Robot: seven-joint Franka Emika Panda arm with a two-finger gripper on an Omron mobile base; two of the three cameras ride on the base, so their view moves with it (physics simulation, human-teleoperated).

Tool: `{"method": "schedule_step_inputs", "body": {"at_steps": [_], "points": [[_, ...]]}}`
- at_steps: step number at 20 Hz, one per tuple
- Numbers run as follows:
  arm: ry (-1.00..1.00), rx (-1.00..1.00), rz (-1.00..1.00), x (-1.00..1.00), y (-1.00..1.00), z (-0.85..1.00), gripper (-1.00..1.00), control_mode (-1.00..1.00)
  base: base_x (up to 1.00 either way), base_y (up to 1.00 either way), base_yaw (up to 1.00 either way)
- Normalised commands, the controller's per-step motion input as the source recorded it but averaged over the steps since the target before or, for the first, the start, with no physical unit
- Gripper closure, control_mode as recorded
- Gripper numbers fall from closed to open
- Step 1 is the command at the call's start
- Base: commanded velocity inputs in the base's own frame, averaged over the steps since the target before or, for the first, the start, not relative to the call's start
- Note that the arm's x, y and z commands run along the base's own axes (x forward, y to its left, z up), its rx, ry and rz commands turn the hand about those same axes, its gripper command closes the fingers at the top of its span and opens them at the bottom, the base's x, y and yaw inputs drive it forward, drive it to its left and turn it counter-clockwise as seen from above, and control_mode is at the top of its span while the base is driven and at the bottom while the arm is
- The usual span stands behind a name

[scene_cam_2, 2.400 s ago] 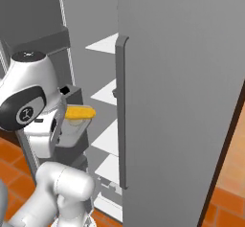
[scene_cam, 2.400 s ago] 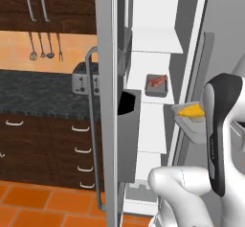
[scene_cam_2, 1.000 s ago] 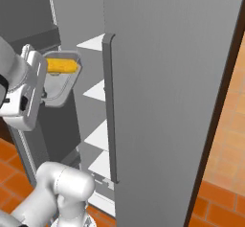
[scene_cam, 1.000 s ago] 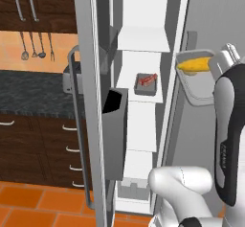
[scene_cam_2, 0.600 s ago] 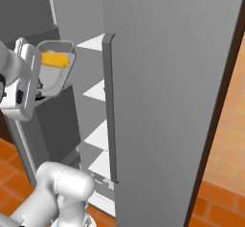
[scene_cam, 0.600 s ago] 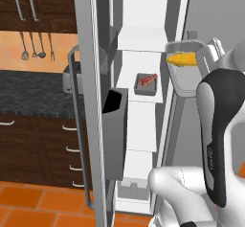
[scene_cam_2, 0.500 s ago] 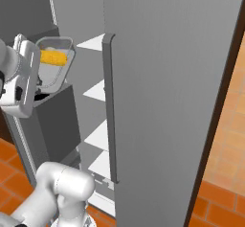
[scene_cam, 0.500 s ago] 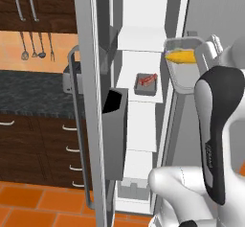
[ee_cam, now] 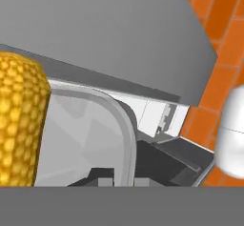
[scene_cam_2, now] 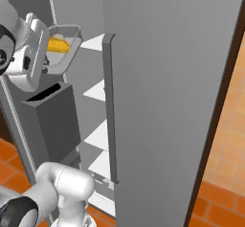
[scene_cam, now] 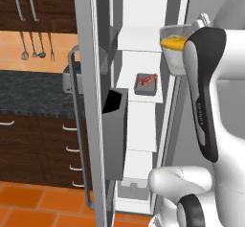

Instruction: Take the meat container that has the steak and place it on the second highest rack of the freezer. Then take the vegetable container that has the corn and garlic and place it on the highest rack of the freezer.

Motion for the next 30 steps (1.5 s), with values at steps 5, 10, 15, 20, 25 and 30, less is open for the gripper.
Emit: {"method": "schedule_step_inputs", "body": {"at_steps": [5,10,15,20,25,30], "points": [[0.14,0.00,-0.07,0.34,0.00,0.00,1.00,-1.00,0.00,0.00,0.00],[0.02,0.00,-0.05,0.43,-0.04,0.00,1.00,-1.00,0.00,0.00,0.00],[0.03,0.00,0.00,0.32,-0.07,-0.17,1.00,-1.00,0.00,0.00,0.00],[0.00,0.00,-0.02,0.50,0.00,-0.08,1.00,-1.00,0.00,0.00,0.00],[0.00,0.00,-0.01,0.62,-0.01,-0.02,1.00,-1.00,0.00,0.00,0.00],[-0.04,0.00,0.00,0.40,-0.12,-0.26,1.00,-1.00,0.00,0.00,0.00]]}}
